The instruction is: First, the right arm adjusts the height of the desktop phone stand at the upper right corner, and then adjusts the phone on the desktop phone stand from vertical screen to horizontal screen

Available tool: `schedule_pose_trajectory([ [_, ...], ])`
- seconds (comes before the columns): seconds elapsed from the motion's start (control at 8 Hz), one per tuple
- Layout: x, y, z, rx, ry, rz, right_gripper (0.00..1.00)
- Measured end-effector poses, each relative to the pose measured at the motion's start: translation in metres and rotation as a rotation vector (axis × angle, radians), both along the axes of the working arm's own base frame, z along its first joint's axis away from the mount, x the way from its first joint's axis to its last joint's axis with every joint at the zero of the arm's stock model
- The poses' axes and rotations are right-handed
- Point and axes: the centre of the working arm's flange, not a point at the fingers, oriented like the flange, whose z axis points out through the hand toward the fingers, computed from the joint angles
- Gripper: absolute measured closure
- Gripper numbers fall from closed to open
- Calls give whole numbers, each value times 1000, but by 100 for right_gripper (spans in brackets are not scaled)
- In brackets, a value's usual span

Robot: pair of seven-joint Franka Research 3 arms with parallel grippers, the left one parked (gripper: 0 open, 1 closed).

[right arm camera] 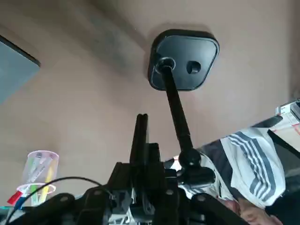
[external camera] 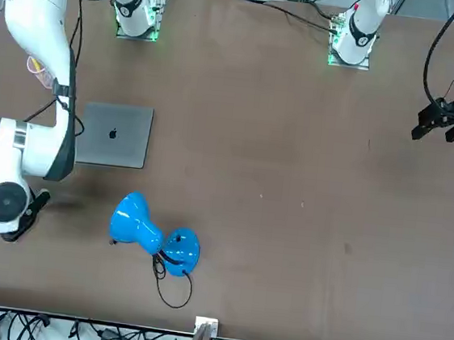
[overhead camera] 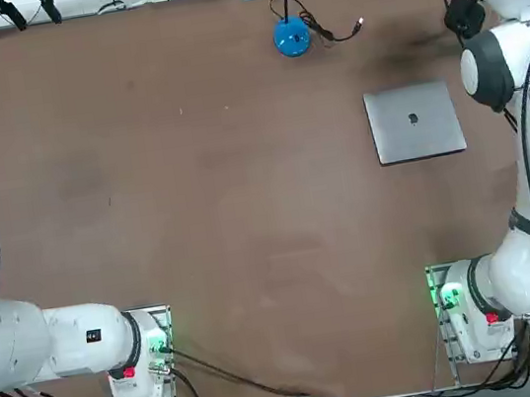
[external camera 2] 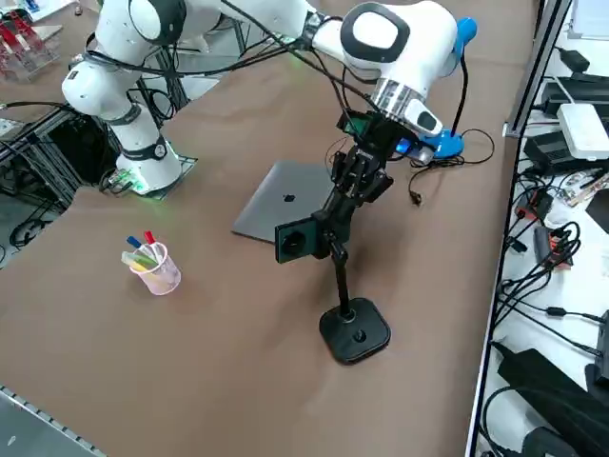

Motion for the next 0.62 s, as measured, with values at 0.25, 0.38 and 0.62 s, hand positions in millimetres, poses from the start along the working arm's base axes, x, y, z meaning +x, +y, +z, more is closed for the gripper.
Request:
schedule_pose_trajectory([
  [0.25, 0, -8, 11, 66, -25, -7, 84],
  [0.38, 0, -9, 15, 82, -36, -8, 84],
  [0.62, 1, -9, 20, 98, -54, -7, 84],
])
